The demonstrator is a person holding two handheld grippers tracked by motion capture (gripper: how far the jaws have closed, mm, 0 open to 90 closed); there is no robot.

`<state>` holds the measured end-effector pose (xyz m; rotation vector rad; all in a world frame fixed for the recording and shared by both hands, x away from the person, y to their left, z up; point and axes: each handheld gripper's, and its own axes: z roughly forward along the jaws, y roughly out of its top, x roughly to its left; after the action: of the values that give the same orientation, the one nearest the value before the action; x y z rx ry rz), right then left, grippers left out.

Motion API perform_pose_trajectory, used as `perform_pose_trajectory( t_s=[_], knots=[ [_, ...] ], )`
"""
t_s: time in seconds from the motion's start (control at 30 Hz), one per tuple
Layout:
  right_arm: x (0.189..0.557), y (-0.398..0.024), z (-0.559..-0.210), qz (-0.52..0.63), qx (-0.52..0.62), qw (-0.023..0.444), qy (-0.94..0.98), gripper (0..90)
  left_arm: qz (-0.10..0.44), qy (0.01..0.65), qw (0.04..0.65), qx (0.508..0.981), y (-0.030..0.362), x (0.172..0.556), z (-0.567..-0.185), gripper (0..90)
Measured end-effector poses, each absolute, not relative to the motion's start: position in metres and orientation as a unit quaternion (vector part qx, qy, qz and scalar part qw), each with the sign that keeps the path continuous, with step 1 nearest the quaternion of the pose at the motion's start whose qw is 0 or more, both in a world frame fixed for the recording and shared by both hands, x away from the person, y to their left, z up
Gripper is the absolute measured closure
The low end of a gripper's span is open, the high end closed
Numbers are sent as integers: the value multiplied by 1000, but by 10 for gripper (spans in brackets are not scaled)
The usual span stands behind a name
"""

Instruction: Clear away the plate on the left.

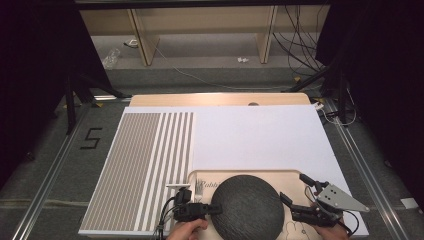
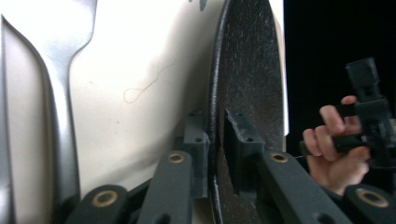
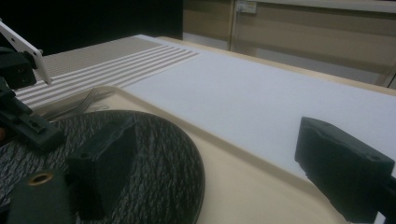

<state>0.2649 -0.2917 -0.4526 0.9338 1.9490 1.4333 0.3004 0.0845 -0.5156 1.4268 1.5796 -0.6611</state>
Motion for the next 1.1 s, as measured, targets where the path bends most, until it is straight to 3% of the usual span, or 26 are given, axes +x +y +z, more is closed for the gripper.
perform_pose_trajectory(
  t_s=[0.3, 0.4, 0.6, 1.1],
  knots=[
    [264, -292, -453, 534, 345, 271, 723, 140, -235, 616, 443, 607, 81, 298, -508, 639],
    [264, -291, -453, 534, 345, 270, 723, 140, -200, 604, 445, 630, 81, 298, -500, 572],
    [264, -291, -453, 535, 345, 267, 724, 140, -180, 592, 444, 648, 81, 298, -497, 542],
    [264, -292, -453, 538, 346, 263, 723, 140, -70, 546, 450, 703, 96, 298, -475, 441]
  ],
)
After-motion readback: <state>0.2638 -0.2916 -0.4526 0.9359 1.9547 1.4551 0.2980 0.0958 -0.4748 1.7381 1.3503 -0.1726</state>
